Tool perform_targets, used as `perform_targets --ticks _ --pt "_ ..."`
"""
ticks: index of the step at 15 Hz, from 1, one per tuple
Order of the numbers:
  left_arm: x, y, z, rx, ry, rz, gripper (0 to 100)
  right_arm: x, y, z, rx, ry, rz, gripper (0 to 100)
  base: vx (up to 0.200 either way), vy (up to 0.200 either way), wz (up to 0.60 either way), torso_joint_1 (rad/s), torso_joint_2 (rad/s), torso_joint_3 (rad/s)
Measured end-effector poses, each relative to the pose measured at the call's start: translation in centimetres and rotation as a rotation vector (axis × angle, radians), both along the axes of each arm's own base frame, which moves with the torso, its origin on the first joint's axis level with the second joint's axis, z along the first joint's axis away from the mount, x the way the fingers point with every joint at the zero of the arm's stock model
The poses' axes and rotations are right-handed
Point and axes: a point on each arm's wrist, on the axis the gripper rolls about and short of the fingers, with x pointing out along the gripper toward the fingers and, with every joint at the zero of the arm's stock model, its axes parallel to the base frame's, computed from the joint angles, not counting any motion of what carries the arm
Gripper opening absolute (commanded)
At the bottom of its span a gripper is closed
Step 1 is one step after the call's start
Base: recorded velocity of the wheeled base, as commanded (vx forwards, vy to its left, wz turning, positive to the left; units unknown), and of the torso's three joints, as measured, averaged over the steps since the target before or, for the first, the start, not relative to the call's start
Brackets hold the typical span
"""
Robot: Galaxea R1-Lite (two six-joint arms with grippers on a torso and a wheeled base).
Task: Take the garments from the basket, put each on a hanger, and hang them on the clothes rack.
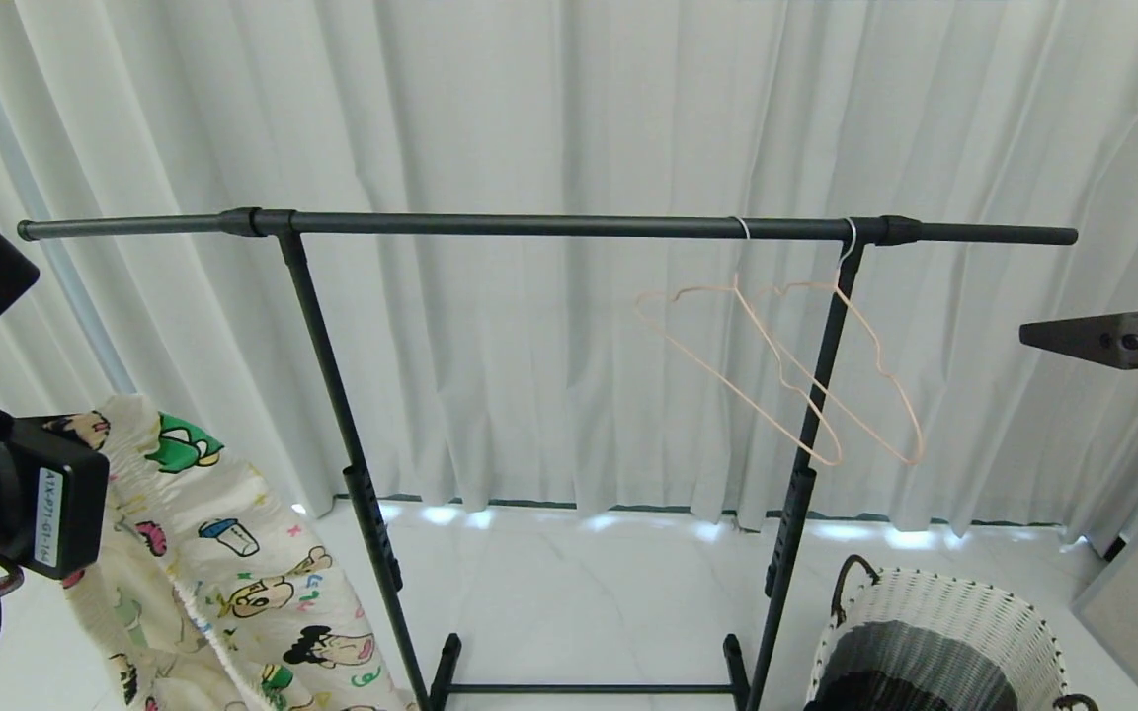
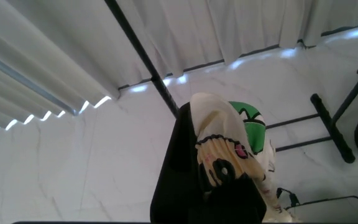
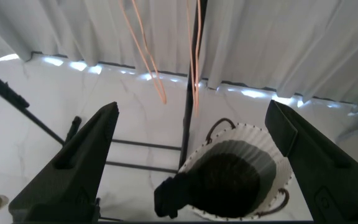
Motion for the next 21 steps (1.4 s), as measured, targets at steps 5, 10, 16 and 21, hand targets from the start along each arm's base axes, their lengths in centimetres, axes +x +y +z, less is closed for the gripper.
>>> perform_targets --ticks 5,10,16,21 --pt "0.0 0.0 0.1 -0.001 -0.003 0.000 0 0.2 -0.2 -0.3 -0.015 0.013 0.000 100 0.200 0.000 0.00 0.000 0.00 0.005" --pt "0.0 0.0 0.0 -0.001 -0.002 0.000 0 1.7 -0.6 -2.2 -0.037 0.076 0.013 100 0.200 0.000 0.00 0.001 0.00 -0.001" --pt "0.0 0.0 0.0 0.001 0.002 0.000 0 3.8 -0.5 -5.8 -0.045 0.112 -0.007 100 0.000 0.000 0.00 0.000 0.00 0.000" --pt "0.0 0.0 0.0 -0.003 -0.003 0.001 0 5.5 -0.8 -8.2 -0.031 0.164 -0.007 100 0.000 0.000 0.00 0.000 0.00 0.000"
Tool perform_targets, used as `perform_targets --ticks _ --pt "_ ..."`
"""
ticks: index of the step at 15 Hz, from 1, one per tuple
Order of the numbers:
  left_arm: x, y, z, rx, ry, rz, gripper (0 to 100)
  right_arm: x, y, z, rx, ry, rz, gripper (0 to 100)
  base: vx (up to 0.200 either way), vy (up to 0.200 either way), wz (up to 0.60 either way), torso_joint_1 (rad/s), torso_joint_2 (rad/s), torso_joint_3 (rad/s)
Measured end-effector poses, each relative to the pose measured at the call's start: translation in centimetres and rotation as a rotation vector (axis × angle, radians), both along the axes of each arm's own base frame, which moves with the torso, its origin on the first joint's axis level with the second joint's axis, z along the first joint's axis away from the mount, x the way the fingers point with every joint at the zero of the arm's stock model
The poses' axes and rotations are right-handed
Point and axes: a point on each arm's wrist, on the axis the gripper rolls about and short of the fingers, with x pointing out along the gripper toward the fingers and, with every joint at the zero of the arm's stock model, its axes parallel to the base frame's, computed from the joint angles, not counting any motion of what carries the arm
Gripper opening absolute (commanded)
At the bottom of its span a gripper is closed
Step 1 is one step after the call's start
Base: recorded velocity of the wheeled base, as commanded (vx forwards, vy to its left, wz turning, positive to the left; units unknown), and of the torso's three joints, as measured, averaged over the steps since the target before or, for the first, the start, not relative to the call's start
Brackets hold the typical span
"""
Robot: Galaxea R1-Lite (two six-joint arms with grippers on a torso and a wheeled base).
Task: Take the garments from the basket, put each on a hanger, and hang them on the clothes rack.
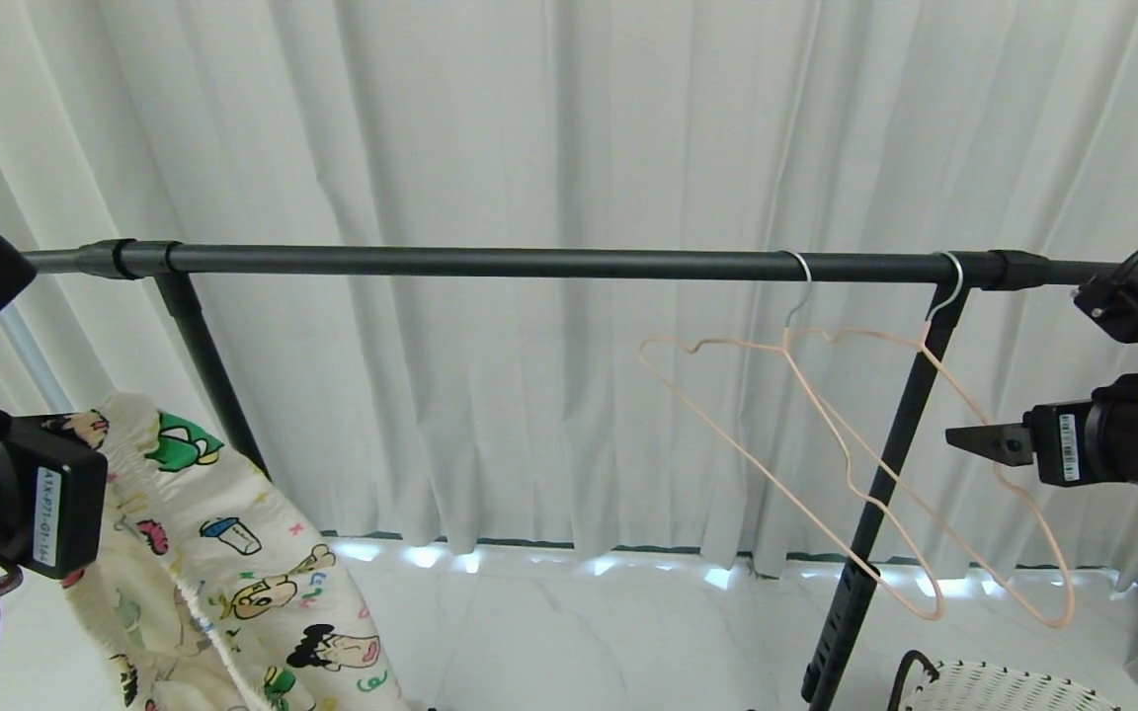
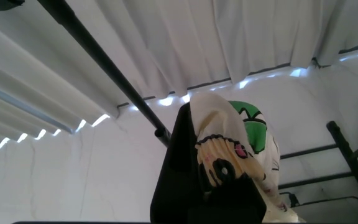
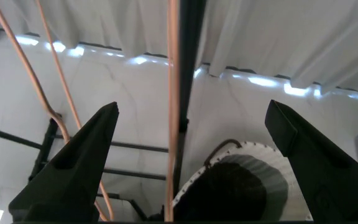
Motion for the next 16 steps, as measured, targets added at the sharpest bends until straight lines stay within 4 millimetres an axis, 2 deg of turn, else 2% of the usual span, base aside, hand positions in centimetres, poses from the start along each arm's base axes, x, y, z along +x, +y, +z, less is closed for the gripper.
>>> perform_targets --ticks 5,11,12,16 --pt "-0.4 0.2 0.2 -0.007 -0.015 0.006 0 3.5 0.6 -2.1 0.005 0.012 0.008 100 0.000 0.000 0.00 0.000 0.00 0.000" --pt "-0.7 0.4 0.3 -0.011 -0.025 0.009 0 4.6 0.7 -3.5 -0.004 0.065 0.002 100 0.000 0.000 0.00 0.000 0.00 0.000" --pt "-0.7 0.4 0.3 -0.010 -0.025 0.009 0 4.7 0.7 -3.6 -0.005 0.068 0.002 0 0.000 0.000 0.00 0.000 0.00 0.000" --pt "-0.8 0.4 0.3 -0.011 -0.027 0.009 0 4.8 0.8 -3.8 -0.007 0.073 0.002 0 0.000 0.000 0.00 0.000 0.00 0.000"
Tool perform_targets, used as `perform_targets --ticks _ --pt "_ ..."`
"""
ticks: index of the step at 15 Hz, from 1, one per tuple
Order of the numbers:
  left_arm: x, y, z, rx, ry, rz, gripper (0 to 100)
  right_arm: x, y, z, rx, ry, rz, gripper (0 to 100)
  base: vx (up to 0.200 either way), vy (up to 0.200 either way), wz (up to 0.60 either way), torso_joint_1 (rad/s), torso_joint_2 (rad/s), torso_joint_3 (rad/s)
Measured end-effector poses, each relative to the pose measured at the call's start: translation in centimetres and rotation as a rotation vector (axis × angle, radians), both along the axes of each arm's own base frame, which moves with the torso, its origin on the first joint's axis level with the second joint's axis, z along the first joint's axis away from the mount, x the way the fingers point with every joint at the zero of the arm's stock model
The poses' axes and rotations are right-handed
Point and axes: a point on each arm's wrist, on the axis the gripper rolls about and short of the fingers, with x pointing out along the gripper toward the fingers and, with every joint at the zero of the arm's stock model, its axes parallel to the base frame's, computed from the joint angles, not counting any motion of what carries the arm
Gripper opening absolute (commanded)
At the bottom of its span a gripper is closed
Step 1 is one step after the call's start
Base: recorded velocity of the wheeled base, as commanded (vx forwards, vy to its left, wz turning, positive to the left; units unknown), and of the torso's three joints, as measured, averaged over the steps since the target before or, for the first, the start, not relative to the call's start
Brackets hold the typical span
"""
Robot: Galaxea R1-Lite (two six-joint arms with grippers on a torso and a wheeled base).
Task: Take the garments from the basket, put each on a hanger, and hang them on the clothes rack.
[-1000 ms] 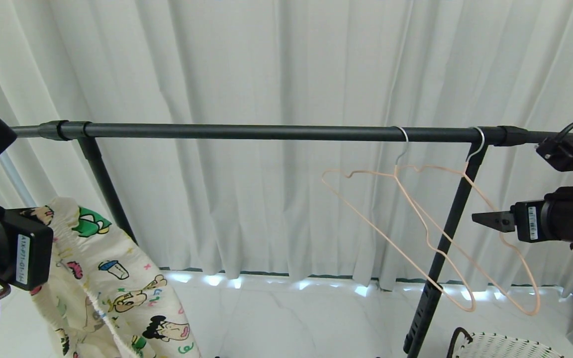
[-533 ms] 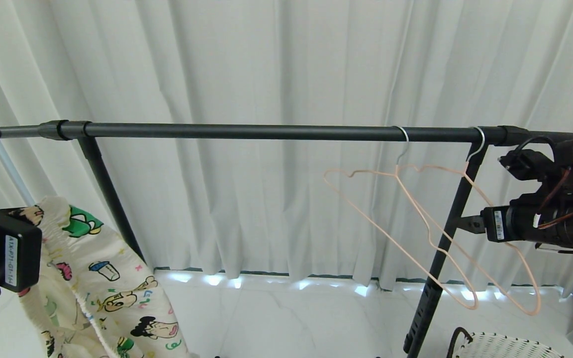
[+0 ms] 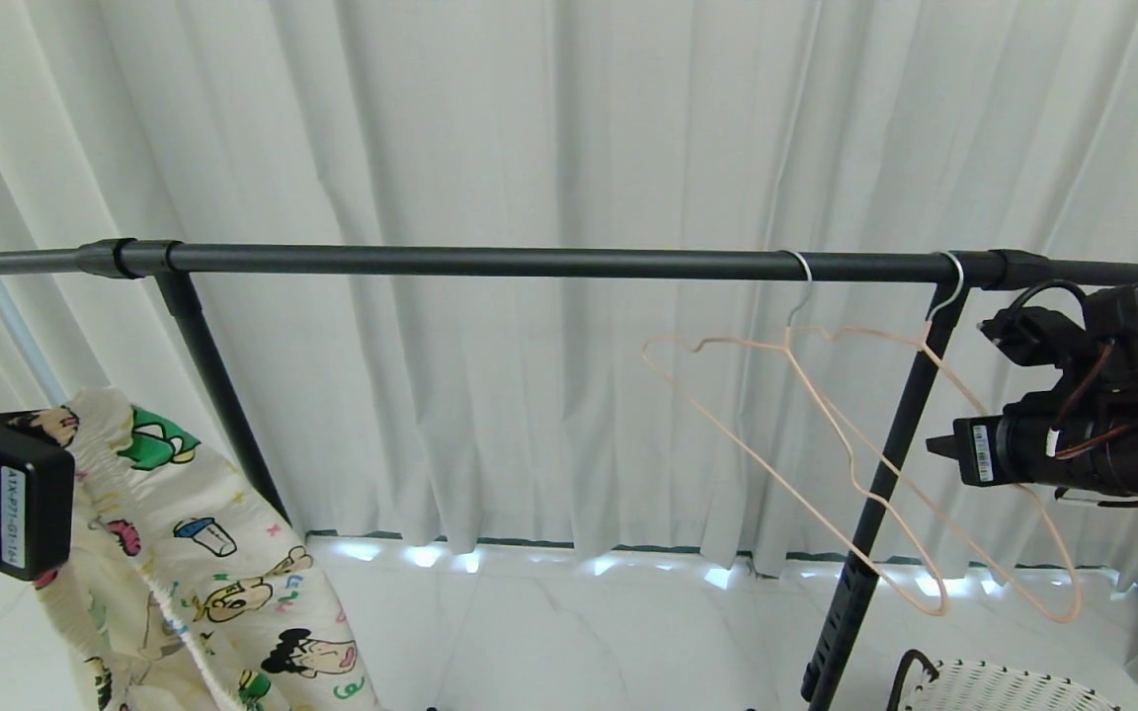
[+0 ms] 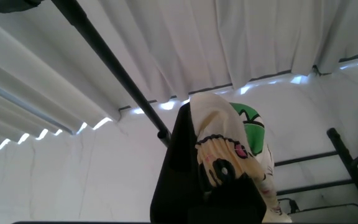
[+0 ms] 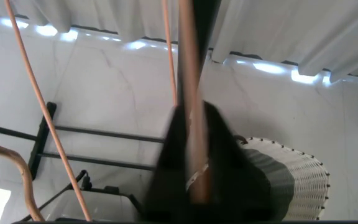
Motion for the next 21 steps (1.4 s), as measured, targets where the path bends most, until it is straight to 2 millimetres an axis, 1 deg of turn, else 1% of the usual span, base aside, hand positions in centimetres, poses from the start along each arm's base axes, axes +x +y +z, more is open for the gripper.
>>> perform_targets --ticks 6,11,15,18,21 --pt "-0.2 0.1 0.1 -0.003 -0.006 -0.001 0 -0.2 0.0 0.2 0.001 -0.008 -0.003 0 0.000 0.000 0.00 0.000 0.00 0.000" --pt "-0.4 0.2 0.2 -0.006 -0.014 0.000 0 -1.3 -0.3 1.6 0.021 -0.058 0.001 0 0.000 0.000 0.00 0.000 0.00 0.000" --pt "-0.6 0.2 0.3 -0.008 -0.022 -0.001 0 -2.7 -0.7 3.2 0.038 -0.121 0.002 0 0.000 0.000 0.00 0.000 0.00 0.000" --pt "-0.8 0.3 0.4 -0.008 -0.029 -0.002 0 -4.3 -0.9 4.4 0.061 -0.166 0.029 0 0.000 0.000 0.00 0.000 0.00 0.000" --pt "-0.9 0.3 0.4 -0.005 -0.033 -0.003 0 -6.3 -1.2 4.7 0.071 -0.194 0.047 0 -0.200 0.000 0.00 0.007 0.00 0.004"
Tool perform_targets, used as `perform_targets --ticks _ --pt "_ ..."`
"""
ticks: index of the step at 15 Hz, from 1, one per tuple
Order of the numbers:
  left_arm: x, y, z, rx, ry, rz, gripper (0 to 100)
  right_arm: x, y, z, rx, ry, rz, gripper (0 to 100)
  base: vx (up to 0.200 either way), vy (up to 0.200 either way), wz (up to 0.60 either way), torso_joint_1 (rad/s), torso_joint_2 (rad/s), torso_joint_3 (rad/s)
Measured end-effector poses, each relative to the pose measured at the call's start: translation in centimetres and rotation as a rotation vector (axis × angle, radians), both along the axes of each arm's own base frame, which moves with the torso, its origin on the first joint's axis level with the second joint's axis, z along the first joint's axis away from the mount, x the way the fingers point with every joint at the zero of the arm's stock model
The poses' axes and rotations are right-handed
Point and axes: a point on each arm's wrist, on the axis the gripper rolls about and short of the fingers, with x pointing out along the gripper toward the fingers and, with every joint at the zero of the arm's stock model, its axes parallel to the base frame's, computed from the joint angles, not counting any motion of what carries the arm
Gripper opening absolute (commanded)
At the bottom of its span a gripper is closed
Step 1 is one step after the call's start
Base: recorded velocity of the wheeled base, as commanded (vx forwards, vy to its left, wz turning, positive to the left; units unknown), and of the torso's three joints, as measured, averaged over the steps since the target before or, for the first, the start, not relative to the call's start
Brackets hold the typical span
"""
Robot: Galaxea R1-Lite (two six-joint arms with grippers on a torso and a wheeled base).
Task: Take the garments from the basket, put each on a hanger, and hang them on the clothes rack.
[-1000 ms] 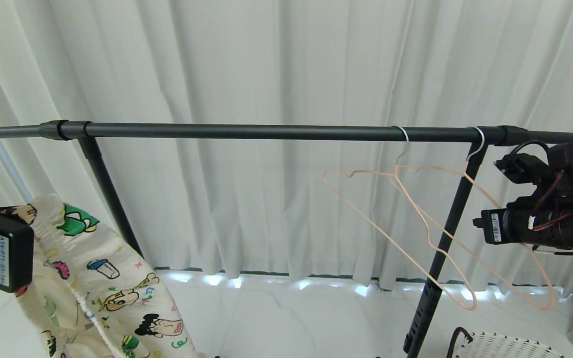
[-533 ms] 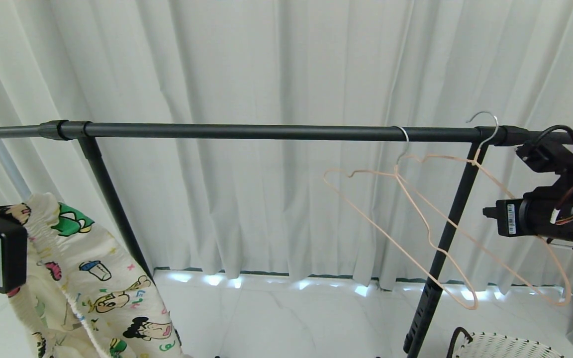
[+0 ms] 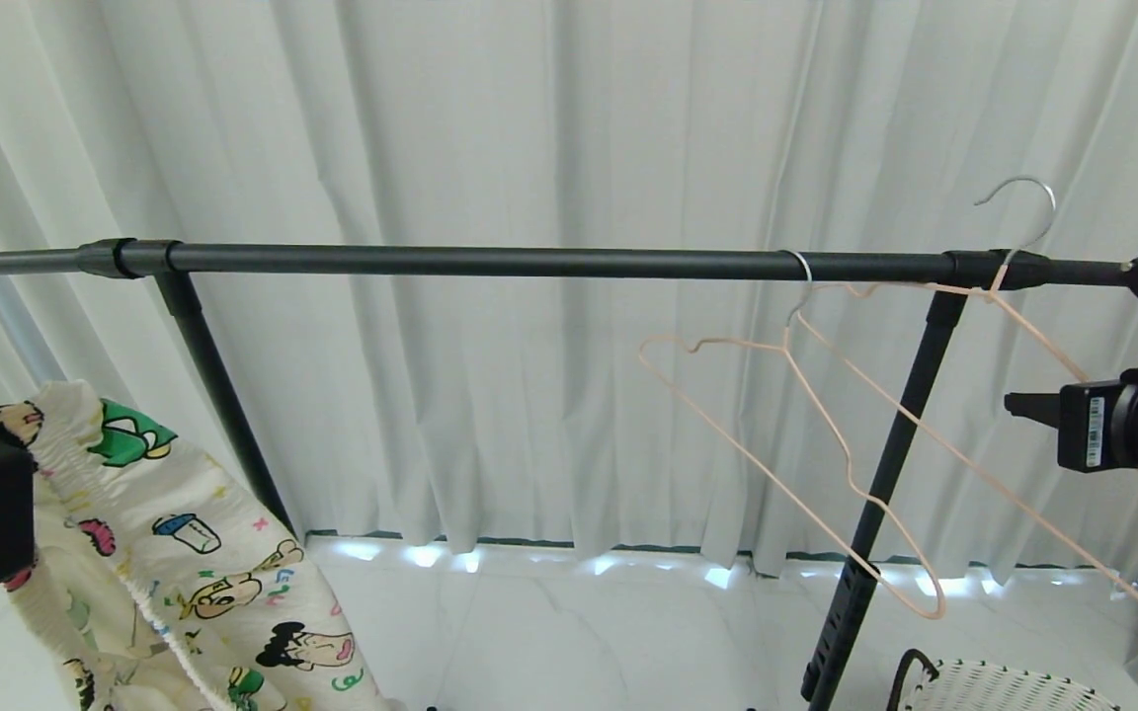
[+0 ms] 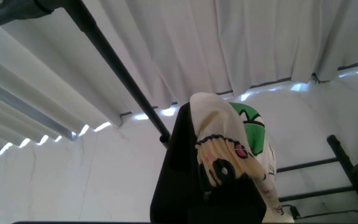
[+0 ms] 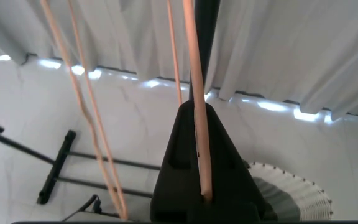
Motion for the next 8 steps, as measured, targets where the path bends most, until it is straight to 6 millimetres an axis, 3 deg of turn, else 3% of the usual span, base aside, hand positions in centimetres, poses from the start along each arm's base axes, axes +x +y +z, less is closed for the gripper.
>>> perform_targets --ticks 4,8 --pt "-0.1 0.0 0.1 0.011 -0.006 -0.005 0 -2.9 -0.4 -0.4 -0.008 0.023 0.022 0 -0.200 0.000 0.00 -0.002 0.00 0.005" --pt "0.0 0.0 0.1 0.012 -0.005 -0.005 0 -4.7 -0.6 0.4 0.006 -0.026 0.040 0 -0.200 0.000 0.00 0.000 0.01 0.005"
